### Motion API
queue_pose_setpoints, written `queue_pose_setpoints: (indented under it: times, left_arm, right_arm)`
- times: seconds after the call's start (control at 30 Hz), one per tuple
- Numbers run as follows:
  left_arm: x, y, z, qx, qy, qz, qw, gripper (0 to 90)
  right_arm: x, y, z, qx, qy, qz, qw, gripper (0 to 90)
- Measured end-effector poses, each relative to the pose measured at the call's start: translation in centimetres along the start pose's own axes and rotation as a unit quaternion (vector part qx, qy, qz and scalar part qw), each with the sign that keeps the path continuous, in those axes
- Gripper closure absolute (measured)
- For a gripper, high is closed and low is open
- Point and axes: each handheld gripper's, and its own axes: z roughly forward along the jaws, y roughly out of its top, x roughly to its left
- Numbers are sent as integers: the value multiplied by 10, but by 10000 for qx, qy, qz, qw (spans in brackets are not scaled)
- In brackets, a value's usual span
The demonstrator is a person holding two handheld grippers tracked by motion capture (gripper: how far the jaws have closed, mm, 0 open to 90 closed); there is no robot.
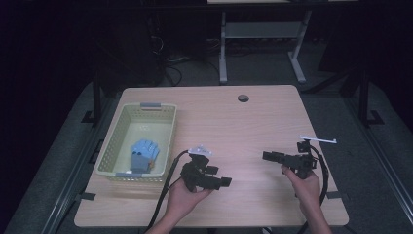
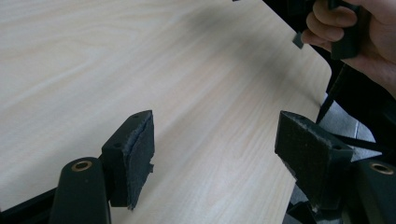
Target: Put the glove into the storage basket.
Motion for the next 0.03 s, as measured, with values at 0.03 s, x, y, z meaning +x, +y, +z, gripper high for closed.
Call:
queue_pose_setpoints:
  times: [0.03]
  left_arm:
    - [-1,-3,2,-6,6,44,10000,283]
  right_arm:
    - [-2,-2,-1,-16,-6,10,10000,329]
